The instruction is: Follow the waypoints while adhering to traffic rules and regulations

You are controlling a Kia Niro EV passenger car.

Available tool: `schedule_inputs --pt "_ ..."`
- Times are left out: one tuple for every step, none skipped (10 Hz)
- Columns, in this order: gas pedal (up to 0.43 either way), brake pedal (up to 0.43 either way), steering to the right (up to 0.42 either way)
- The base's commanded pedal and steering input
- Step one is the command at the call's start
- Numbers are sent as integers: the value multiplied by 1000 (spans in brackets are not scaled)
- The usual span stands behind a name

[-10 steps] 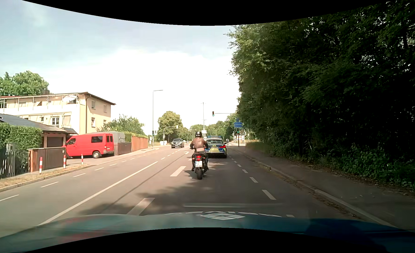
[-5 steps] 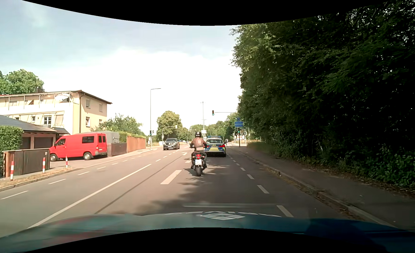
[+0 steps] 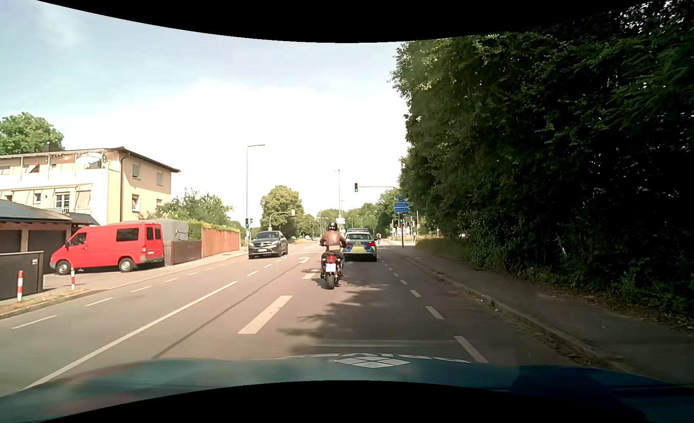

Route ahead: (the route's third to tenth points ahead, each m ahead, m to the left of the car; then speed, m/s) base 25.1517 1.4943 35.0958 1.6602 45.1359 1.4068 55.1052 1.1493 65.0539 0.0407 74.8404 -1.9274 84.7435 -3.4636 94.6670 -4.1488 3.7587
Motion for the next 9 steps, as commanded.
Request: schedule_inputs --pt "240 0 -8" --pt "260 0 -9" --pt "260 0 -9" --pt "268 0 -9" --pt "280 0 -9" --pt "280 0 -9" --pt "280 0 -9" --pt "280 0 -9" --pt "287 0 -8"
